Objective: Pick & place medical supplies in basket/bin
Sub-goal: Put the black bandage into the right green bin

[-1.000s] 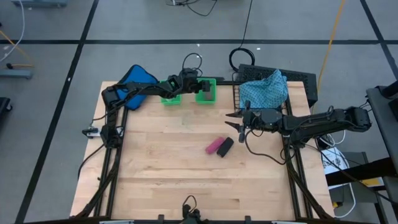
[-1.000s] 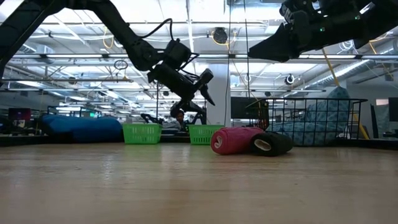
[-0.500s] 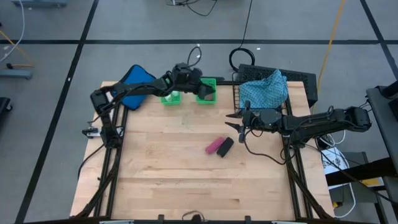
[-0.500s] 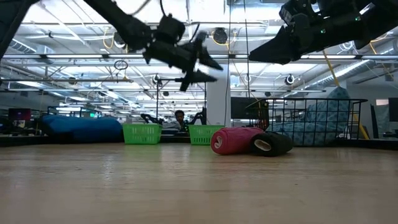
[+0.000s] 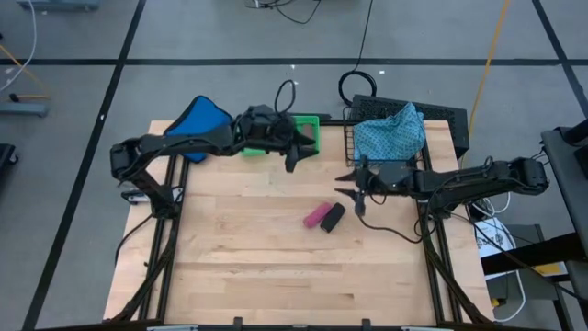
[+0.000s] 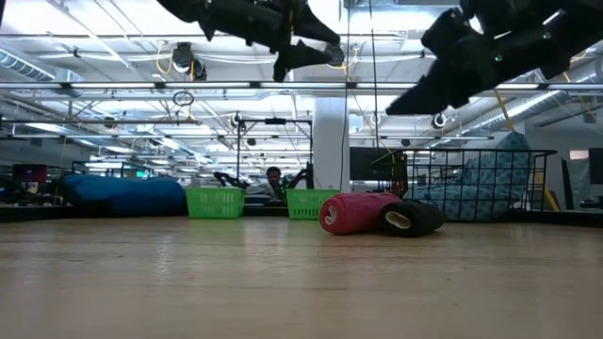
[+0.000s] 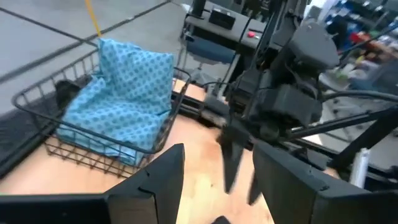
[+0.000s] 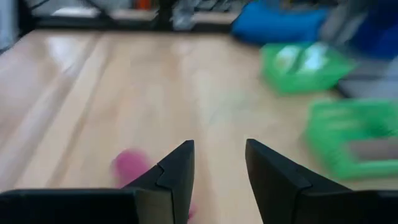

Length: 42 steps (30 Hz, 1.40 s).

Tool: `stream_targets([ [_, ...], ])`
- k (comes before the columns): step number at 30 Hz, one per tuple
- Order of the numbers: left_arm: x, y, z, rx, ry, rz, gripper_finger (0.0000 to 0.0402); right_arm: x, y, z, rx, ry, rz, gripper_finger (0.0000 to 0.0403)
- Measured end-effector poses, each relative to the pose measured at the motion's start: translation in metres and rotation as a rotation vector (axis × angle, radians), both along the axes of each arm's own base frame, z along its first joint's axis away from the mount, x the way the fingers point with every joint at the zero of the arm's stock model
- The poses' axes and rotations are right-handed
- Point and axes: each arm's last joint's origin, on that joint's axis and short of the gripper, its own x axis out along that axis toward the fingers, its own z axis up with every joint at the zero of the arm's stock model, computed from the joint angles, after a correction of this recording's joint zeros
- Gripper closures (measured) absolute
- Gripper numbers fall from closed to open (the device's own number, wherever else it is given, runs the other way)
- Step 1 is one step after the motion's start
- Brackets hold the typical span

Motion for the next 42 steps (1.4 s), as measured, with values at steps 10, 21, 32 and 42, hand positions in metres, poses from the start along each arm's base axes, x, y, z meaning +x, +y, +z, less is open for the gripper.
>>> stream_targets([
  [10, 0.001, -0.023, -0.008, 0.143, 0.14, 0.135, 0.0201, 0.007, 0.006, -0.051, 0.159, 0.266, 0.154, 0.0216],
  [21, 0.002, -0.027, -0.011, 0.167, 0.17, 0.12, 0.0201, 0.023, 0.004, -0.087, 0.163, 0.367, 0.152, 0.0128],
  [32, 0.001, -0.027, -0.013, 0.164, 0.186, 0.119, 0.0201, 0.024, 0.008, -0.098, 0.287, 0.416, 0.241, 0.0153],
  [42, 0.001, -0.027, -0.013, 0.164, 0.189, 0.118, 0.0201, 0.019, 0.013, -0.097, 0.417, 0.445, 0.357, 0.0175],
])
